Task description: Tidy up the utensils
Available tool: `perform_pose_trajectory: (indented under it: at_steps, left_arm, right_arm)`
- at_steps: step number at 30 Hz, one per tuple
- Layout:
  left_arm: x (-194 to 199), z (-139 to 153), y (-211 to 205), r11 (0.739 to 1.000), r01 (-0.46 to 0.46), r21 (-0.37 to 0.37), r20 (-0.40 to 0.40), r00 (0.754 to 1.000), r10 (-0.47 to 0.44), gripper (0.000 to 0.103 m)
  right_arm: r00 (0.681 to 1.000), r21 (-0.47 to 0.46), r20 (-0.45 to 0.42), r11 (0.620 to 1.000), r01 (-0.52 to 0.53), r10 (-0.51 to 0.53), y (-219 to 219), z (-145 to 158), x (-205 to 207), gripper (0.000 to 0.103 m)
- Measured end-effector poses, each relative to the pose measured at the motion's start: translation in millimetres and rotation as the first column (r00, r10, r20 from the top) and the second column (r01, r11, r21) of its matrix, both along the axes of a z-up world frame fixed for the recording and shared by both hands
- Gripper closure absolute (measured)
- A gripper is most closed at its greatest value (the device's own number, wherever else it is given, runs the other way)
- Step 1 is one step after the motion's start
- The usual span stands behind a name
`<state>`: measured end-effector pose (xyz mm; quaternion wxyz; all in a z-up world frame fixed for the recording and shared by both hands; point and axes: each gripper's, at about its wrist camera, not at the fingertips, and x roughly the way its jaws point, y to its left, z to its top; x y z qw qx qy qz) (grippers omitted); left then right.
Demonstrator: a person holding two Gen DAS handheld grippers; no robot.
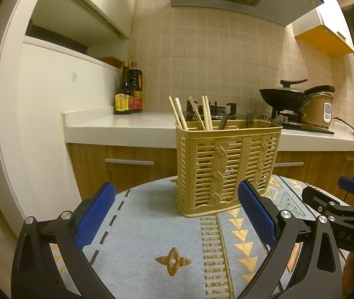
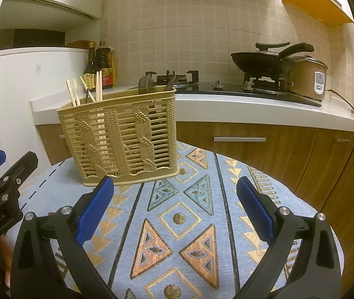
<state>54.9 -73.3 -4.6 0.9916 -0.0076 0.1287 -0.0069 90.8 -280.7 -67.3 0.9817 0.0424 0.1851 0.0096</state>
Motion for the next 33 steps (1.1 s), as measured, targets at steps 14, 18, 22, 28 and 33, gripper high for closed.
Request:
perform_pose_trajectory:
  at_steps: [14,18,22,28,33]
  left_arm:
    - [1.2,-0.7,0.0,1.000,-0.001,0.004,0.000,1.000,0.001,0.008]
    - [1.3,-0.8,0.6,1.000,-0.003,0.002,-0.002,1.000,0.003,0.008]
    - [1.2,-0.7,0.9,1.000,-0.002,0.002,-0.002,1.000,0.002,0.008]
    - [1.2,-0.5,0.9,1.000,-0.001,0.001,-0.002,1.000,0.001,0.008]
    - [1.2,-0.5,1.1,1.000,-0.001,0.001,-0.002,1.000,0.001,0.008]
  right_arm:
    - [1.000,-0.013,0.002,1.000,-0.001,0.001,2.9,1.0,-0.7,0.009]
    - [1.000,-0.011,0.001,1.000,0.000,0.000,2.2,0.8,-0.8,0.009]
    - [1.000,-0.013,0.002,1.000,0.000,0.000,2.4,0.8,-0.8,0.009]
    - [1.000,-0.010,0.002,1.000,0.000,0.000,2.7,0.8,-0.7,0.009]
    - [1.000,-0.026,0.005,1.000,-0.004,0.004,6.3,1.0,-1.0,0.009]
